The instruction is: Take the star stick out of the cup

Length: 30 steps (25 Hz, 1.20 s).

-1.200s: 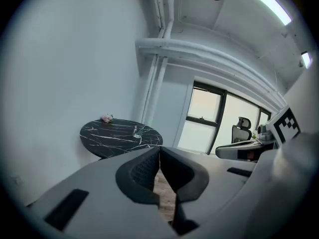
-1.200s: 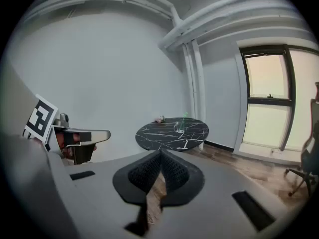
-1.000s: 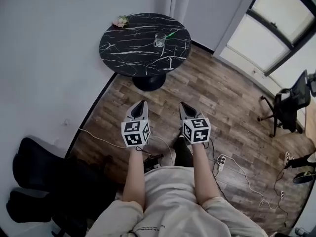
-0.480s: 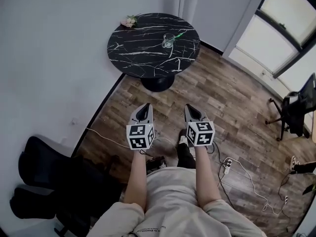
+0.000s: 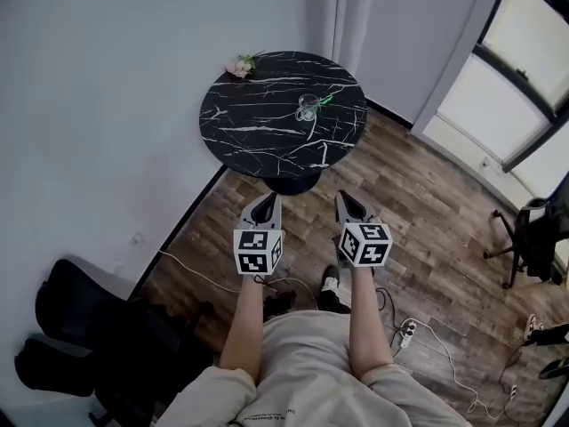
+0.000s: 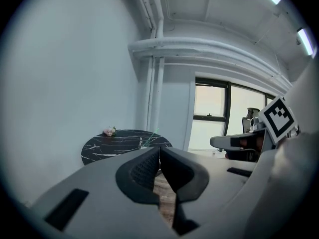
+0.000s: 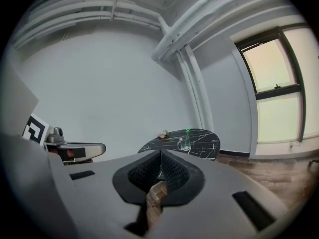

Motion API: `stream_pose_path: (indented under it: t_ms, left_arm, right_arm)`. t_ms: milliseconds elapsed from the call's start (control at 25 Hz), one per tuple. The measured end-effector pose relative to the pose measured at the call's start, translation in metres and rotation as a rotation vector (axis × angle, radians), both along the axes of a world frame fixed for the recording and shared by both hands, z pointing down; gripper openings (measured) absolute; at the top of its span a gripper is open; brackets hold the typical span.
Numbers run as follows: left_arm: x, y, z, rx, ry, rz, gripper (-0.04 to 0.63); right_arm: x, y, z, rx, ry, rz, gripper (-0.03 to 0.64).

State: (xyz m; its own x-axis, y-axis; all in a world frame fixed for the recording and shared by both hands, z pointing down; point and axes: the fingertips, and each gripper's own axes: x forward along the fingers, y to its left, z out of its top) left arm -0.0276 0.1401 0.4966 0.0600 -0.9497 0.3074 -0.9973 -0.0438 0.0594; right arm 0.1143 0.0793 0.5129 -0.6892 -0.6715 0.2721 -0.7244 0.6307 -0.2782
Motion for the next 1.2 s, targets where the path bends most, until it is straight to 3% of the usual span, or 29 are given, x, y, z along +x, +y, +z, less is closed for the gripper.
stream_pose_path:
  t_ms: [160,440,760,960,1200]
  left_arm:
    - [0.007,-0.038,0.006,-0.023,-0.014,-0.008,0.023]
    - [0.035,-0.101,0.013,-0.043,-0.014,-0.018,0.023]
    - [0.044,-0.130,0.023,-0.055,-0.009,-0.077,0.023]
    - [0.025,-0.131,0.022,-0.047,-0.001,-0.152,0.023]
    - [0.015,-0.138,0.024,-0.054,0.002,-0.168,0.023]
  right_arm:
    - [-0.001,-0.035,-0.011,-0.003,-0.082,-0.076,0.035]
    - [0.021,-0.102,-0.011,-0.013,-0.081,-0.125,0.035]
    - [0.035,-0.152,-0.017,-0.023,-0.209,-0.199,0.035]
    - [0.030,-0.170,0.002,-0.044,-0.113,-0.171,0.035]
    - [0.023,-0.177,0.011,-0.093,-0.133,-0.129,0.035]
